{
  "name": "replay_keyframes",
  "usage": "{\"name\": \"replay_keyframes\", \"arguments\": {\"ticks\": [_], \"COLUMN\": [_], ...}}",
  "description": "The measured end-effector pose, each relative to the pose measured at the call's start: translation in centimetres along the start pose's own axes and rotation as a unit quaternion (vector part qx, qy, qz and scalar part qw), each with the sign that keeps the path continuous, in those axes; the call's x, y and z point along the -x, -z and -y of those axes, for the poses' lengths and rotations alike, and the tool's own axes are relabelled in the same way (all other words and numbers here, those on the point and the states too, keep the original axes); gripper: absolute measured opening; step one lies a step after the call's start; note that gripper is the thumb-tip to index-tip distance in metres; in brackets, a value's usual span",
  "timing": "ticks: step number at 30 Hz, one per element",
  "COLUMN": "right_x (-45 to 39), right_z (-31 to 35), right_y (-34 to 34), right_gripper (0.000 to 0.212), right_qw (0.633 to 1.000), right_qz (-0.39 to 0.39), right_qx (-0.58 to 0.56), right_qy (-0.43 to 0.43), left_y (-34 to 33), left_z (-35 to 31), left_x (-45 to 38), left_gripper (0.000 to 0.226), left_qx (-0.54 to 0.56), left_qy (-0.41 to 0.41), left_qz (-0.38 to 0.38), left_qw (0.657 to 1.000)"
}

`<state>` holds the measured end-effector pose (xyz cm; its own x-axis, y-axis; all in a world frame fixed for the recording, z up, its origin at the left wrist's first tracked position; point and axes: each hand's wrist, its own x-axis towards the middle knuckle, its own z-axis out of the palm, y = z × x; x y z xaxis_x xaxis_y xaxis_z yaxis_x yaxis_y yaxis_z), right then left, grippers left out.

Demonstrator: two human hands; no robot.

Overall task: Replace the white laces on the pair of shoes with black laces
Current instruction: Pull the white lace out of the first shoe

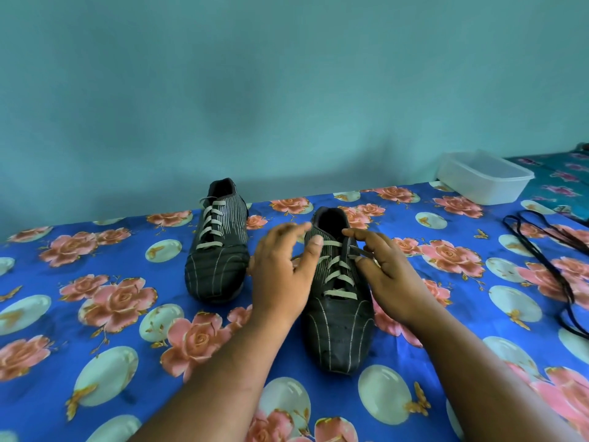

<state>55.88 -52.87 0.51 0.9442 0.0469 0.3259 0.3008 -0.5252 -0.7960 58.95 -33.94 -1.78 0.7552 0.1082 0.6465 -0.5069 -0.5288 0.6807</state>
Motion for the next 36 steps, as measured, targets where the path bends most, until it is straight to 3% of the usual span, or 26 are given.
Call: {"name": "replay_keyframes", "arguments": {"ticks": [6, 12, 17, 21, 27, 30, 36], "right_x": [0.1, 0.2, 0.3, 0.4, 0.5, 0.4, 0.2], "right_z": [0.2, 0.4, 0.5, 0.8, 0.9, 0.5, -0.3], "right_y": [0.1, 0.2, 0.3, 0.4, 0.6, 0.5, 0.5], "right_gripper": [0.049, 0.050, 0.049, 0.048, 0.048, 0.046, 0.039], "right_qw": [1.000, 1.000, 1.000, 1.000, 1.000, 1.000, 0.999], "right_qz": [0.006, 0.007, 0.012, 0.013, 0.019, 0.018, 0.029], "right_qx": [0.005, 0.014, 0.013, 0.013, 0.016, 0.022, 0.033], "right_qy": [-0.002, -0.001, -0.002, -0.002, 0.000, -0.005, -0.013], "left_y": [-0.5, 0.0, 0.7, 0.3, -0.1, 0.1, 0.7], "left_z": [-0.2, -0.8, -0.3, 0.1, -0.1, -0.8, -0.5], "left_x": [0.4, -0.1, -0.3, -0.1, 0.2, 0.3, -0.4], "left_gripper": [0.011, 0.013, 0.004, 0.040, 0.017, 0.007, 0.035], "left_qx": [-0.004, 0.186, 0.119, 0.038, -0.014, 0.029, 0.140], "left_qy": [0.016, 0.169, 0.135, 0.032, 0.015, 0.061, 0.199], "left_qz": [0.039, -0.026, -0.047, 0.009, 0.046, 0.056, 0.026], "left_qw": [0.999, 0.968, 0.982, 0.999, 0.999, 0.996, 0.970]}}
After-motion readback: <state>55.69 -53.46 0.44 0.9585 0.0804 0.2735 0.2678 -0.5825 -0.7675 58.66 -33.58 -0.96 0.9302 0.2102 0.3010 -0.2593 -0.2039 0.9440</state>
